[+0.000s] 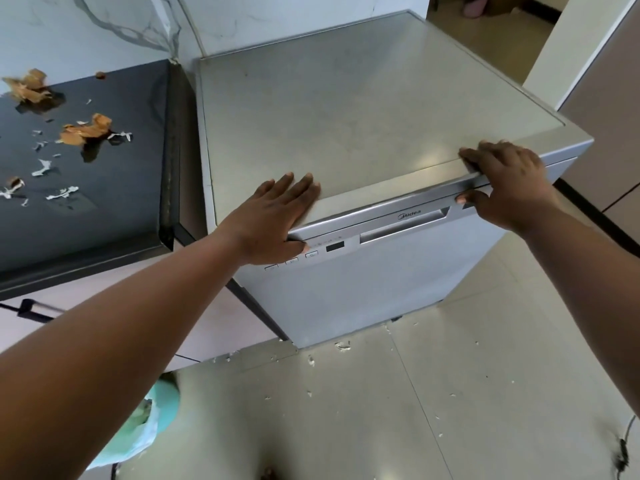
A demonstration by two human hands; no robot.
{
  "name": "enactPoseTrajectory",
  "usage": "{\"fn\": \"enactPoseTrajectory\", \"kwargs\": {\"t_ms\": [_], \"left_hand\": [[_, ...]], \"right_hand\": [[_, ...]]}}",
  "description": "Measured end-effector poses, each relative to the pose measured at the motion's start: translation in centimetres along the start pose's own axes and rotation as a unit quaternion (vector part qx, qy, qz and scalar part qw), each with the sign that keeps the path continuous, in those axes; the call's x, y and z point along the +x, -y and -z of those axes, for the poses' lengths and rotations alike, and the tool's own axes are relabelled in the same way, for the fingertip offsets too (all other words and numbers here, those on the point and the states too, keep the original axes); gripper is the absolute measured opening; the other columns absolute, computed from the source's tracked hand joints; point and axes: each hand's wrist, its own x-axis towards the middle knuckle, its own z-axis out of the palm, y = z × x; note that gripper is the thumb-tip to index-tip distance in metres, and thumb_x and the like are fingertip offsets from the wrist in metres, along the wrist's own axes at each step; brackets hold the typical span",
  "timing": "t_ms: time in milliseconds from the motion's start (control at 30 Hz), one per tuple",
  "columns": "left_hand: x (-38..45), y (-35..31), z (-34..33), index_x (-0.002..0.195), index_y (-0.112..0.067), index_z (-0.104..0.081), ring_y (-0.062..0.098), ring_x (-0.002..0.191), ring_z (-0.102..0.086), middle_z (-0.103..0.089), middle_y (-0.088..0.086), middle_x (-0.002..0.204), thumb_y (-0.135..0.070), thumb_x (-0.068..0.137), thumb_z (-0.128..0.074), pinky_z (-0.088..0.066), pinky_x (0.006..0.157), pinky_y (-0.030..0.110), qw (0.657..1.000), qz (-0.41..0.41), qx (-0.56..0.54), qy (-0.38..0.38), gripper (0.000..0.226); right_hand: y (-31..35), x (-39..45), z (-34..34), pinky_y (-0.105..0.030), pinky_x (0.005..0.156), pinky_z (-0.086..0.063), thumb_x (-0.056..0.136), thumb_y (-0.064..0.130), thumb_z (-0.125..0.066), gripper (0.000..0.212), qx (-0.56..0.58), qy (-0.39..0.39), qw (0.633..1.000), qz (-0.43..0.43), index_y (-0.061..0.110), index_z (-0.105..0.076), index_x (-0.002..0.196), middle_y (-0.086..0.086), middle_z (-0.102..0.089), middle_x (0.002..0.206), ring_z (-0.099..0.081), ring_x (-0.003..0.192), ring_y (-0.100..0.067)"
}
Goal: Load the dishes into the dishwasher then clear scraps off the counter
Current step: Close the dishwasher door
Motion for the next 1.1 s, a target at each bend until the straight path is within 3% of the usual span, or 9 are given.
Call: {"fn": "enactPoseTrajectory", "kwargs": {"t_ms": [100,200,367,467,567,633,833,933,1100], "left_hand": [[0.0,0.1,0.2,0.153,-0.028,-0.002,0.017,0.148,0.005,0.003,-0.006,0.161,-0.057,0.085,-0.049,0.004,0.117,0.03,0.999,0.011,-0.043,-0.005,0.088],[0.1,0.1,0.4,0.153,-0.032,-0.006,0.012,0.148,0.003,0.0,-0.01,0.16,-0.072,0.082,-0.021,0.002,0.118,0.029,0.997,0.027,-0.072,-0.012,0.083],[0.1,-0.1,0.2,0.152,-0.032,-0.008,0.01,0.147,0.005,-0.001,-0.011,0.16,-0.059,0.092,-0.01,0.005,0.116,0.026,0.995,0.041,-0.091,-0.008,0.067],[-0.1,-0.2,0.1,0.153,-0.029,-0.008,0.008,0.146,0.005,-0.001,-0.01,0.16,-0.051,0.093,-0.013,0.004,0.117,0.028,0.994,0.049,-0.1,-0.002,0.064],[-0.3,-0.5,0.2,0.153,-0.021,-0.007,0.01,0.147,0.006,-0.003,-0.003,0.161,-0.044,0.091,-0.013,0.005,0.119,0.033,0.987,0.1,-0.123,-0.018,0.067],[-0.4,-0.5,0.3,0.153,-0.017,-0.006,0.012,0.147,0.007,-0.003,-0.001,0.161,-0.038,0.091,-0.016,0.009,0.119,0.033,0.979,0.147,-0.136,-0.037,0.066],[2.6,1.0,0.8,0.152,-0.006,0.0,0.027,0.147,0.007,0.004,0.011,0.161,-0.034,0.098,-0.022,0.006,0.119,0.041,0.884,0.43,-0.179,-0.049,0.065],[4.9,3.1,1.1,0.152,-0.004,-0.002,0.031,0.147,0.006,0.003,0.014,0.16,-0.035,0.097,-0.022,0.007,0.118,0.044,0.886,0.434,-0.152,-0.059,0.066],[8.0,7.6,1.2,0.152,-0.005,0.003,0.03,0.146,0.013,0.01,0.014,0.16,-0.034,0.098,-0.021,0.01,0.119,0.042,0.915,0.363,-0.168,-0.051,0.066]], "right_hand": [[0.3,0.0,0.1,-0.049,0.113,-0.019,0.074,0.032,-0.077,0.072,-0.012,0.014,1.0,-0.013,0.023,-0.046,0.138,-0.017,-0.044,0.143,-0.034,0.136,-0.039],[3.1,-0.2,0.0,-0.049,0.116,-0.001,0.071,0.058,-0.062,0.09,-0.011,0.063,0.994,-0.089,0.019,-0.032,0.147,-0.016,-0.028,0.153,-0.016,0.144,-0.035],[12.9,-2.4,-2.8,-0.053,0.115,-0.007,0.063,0.082,-0.038,0.108,-0.011,0.079,0.997,0.016,0.012,-0.037,0.146,-0.017,-0.034,0.151,-0.022,0.142,-0.04],[18.9,-2.2,-3.4,-0.045,0.117,-0.008,0.073,0.08,-0.027,0.1,0.016,0.104,0.991,0.084,0.016,-0.03,0.149,-0.011,-0.028,0.156,-0.019,0.145,-0.034],[22.1,-0.9,-2.9,-0.037,0.118,-0.003,0.083,0.062,-0.002,0.085,0.06,0.135,0.98,0.134,0.018,-0.016,0.153,-0.003,-0.015,0.16,-0.009,0.148,-0.024],[22.6,0.4,-2.8,-0.035,0.119,-0.001,0.091,0.052,-0.001,0.071,0.065,0.16,0.971,0.164,0.019,-0.011,0.154,0.0,-0.01,0.161,-0.005,0.149,-0.02],[24.5,5.8,-3.7,-0.032,0.118,0.006,0.086,0.046,0.001,0.073,0.027,0.232,0.953,0.192,0.02,-0.001,0.155,0.001,0.005,0.162,0.008,0.148,-0.018],[24.6,8.6,-4.8,-0.029,0.116,0.007,0.077,0.051,0.011,0.084,0.026,0.228,0.955,0.188,0.023,-0.002,0.155,0.004,0.005,0.162,0.009,0.148,-0.016],[24.6,13.4,-6.1,-0.027,0.116,0.01,0.075,0.052,0.011,0.086,0.003,0.233,0.952,0.198,0.022,-0.002,0.154,0.003,0.006,0.161,0.011,0.148,-0.016]]}}
